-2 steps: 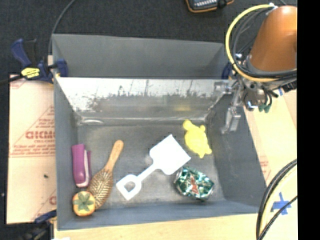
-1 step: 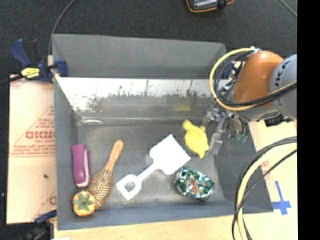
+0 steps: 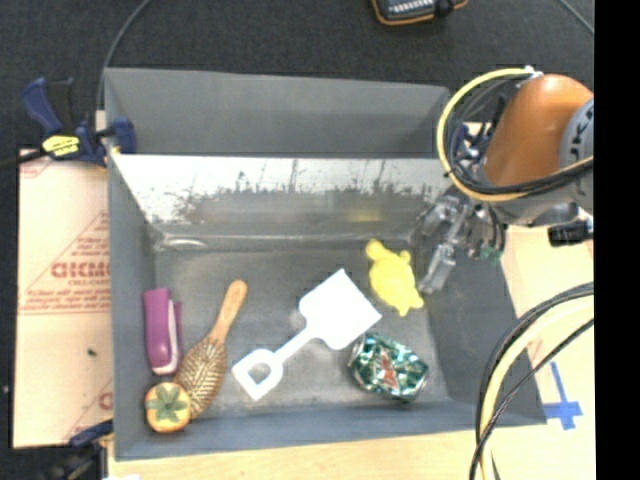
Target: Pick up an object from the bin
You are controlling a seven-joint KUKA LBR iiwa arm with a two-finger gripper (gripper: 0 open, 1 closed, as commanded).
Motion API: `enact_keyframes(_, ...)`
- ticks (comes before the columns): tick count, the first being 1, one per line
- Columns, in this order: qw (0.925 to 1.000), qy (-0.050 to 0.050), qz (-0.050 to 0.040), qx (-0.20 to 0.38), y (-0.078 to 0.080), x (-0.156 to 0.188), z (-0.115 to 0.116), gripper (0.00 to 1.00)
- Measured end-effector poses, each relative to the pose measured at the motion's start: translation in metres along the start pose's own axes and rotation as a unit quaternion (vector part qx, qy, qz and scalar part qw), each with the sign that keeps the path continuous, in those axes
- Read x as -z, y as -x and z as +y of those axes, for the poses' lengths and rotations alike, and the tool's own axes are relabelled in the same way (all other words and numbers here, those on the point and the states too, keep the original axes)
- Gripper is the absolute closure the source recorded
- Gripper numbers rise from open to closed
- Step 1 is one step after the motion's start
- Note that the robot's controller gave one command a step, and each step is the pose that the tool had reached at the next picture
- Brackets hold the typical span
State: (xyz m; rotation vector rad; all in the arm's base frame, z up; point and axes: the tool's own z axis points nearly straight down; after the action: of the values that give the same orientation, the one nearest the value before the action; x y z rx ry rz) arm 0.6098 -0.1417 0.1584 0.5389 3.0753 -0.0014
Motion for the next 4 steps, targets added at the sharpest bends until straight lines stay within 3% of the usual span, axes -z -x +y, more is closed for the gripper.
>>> enact_keyframes(1,0.9853,-0.002,0.0071,-0.170,-0.018,-0.059,-0.001,0.00)
enact_keyframes(2,0.9911,0.003,-0.0035,-0.133,-0.011,-0.087,-0.004,0.00)
enact_keyframes(3,0.9798,-0.003,0.0043,-0.200,-0.013,-0.087,0.008,1.00)
enact_keyframes(4,0.9798,-0.004,0.0043,-0.200,-0.013,-0.087,0.008,1.00)
